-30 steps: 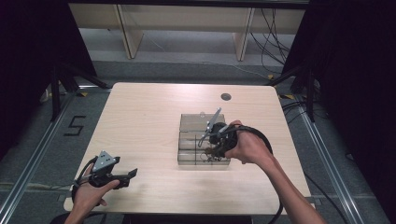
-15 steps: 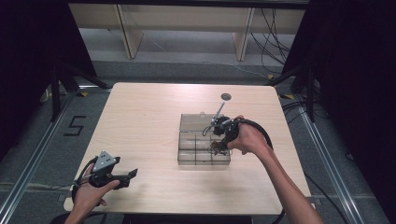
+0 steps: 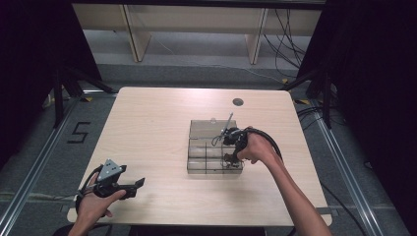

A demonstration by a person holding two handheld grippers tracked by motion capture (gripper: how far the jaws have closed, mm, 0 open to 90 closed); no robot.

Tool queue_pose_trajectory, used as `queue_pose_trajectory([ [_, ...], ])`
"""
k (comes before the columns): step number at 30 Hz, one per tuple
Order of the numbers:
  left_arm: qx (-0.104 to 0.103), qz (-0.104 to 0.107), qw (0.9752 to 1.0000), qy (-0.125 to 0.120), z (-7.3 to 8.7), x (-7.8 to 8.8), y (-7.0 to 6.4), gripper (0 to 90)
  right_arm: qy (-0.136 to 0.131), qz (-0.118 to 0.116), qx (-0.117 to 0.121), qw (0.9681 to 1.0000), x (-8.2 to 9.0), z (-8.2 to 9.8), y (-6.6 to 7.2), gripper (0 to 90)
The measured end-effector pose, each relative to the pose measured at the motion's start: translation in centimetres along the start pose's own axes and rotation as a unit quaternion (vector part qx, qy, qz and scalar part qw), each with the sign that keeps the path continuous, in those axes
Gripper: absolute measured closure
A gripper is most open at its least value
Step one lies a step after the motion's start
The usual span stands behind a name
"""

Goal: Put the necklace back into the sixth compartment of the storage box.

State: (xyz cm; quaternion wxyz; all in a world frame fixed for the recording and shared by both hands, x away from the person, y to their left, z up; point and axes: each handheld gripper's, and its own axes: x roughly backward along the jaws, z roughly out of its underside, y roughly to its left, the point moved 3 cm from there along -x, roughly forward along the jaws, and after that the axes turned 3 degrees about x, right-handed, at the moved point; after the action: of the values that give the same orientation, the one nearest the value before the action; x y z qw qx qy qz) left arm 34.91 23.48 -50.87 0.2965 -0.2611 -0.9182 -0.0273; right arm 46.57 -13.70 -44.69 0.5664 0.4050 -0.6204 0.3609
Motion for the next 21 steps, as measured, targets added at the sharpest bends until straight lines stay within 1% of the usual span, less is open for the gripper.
queue_pose_trajectory([
  [1,-0.005,0.000,1.0000,0.001,0.0,0.0,0.0,15.3,0.000,-0.002,0.003,1.0000,-0.2,0.0,0.0,81.3],
  [3,-0.002,-0.003,1.0000,0.001,0.0,0.0,0.0,15.3,0.002,-0.003,-0.002,1.0000,-0.5,0.2,-0.1,81.2],
  [4,-0.002,-0.003,1.0000,0.000,0.0,0.0,0.0,15.3,0.006,-0.007,0.001,1.0000,-0.7,0.2,-0.2,81.2],
  [5,-0.002,-0.003,1.0000,0.000,0.0,0.0,0.0,15.3,0.006,-0.007,0.001,1.0000,-0.7,0.2,-0.2,81.2],
  [6,-0.005,-0.002,1.0000,0.002,0.0,0.0,0.0,15.3,0.013,-0.003,-0.003,0.9999,-1.0,0.2,-0.2,81.3],
  [7,-0.011,-0.004,0.9999,0.007,0.0,0.1,0.1,15.3,0.009,-0.008,0.004,0.9999,-1.2,0.2,-0.3,81.3],
  [8,-0.003,-0.002,1.0000,0.000,0.0,0.0,0.0,15.3,0.010,-0.007,0.001,0.9999,-1.3,0.2,-0.3,81.2],
  [9,-0.002,-0.002,1.0000,0.000,0.0,0.0,0.0,15.3,0.010,-0.006,-0.008,0.9999,-1.5,0.2,-0.3,81.3],
  [11,-0.003,-0.002,1.0000,0.000,0.0,0.0,0.0,15.3,0.014,-0.005,-0.007,0.9999,-1.6,0.1,-0.3,81.2],
  [12,-0.008,-0.003,0.9999,0.006,0.0,0.1,0.0,15.3,0.010,-0.012,0.008,0.9998,-2.0,-0.1,-0.3,81.2],
  [13,-0.004,-0.002,1.0000,0.002,0.0,0.0,0.0,15.3,0.009,-0.012,0.002,0.9999,-2.1,0.0,-0.3,81.2],
  [14,-0.003,-0.002,1.0000,0.002,0.0,0.0,0.0,15.3,0.007,-0.012,0.009,0.9999,-2.3,0.0,-0.5,81.2],
  [15,-0.010,-0.003,0.9999,0.008,0.0,0.1,0.1,15.3,0.013,-0.011,0.001,0.9999,-2.5,0.0,-0.4,81.2],
  [16,-0.007,0.000,1.0000,0.005,0.0,0.0,0.0,15.3,0.014,-0.016,0.003,0.9998,-2.6,0.0,-0.5,81.1],
  [17,-0.007,0.000,1.0000,0.005,0.0,0.0,0.0,15.3,0.017,-0.017,-0.008,0.9997,-2.7,0.0,-0.4,81.1],
  [18,-0.005,-0.002,1.0000,0.005,0.0,0.0,0.0,15.3,0.013,-0.019,-0.005,0.9997,-2.7,0.1,-0.4,81.0],
  [19,-0.005,-0.002,1.0000,0.005,0.0,0.0,0.0,15.3,0.013,-0.022,-0.007,0.9997,-2.7,0.1,-0.4,80.8],
  [20,-0.005,-0.003,1.0000,0.005,0.0,0.0,0.0,15.2,0.014,-0.020,-0.011,0.9996,-2.7,0.1,-0.4,80.5],
  [21,-0.003,-0.002,1.0000,0.005,0.0,0.0,0.0,15.3,0.007,-0.017,-0.014,0.9997,-2.6,0.0,-0.4,79.9],
])
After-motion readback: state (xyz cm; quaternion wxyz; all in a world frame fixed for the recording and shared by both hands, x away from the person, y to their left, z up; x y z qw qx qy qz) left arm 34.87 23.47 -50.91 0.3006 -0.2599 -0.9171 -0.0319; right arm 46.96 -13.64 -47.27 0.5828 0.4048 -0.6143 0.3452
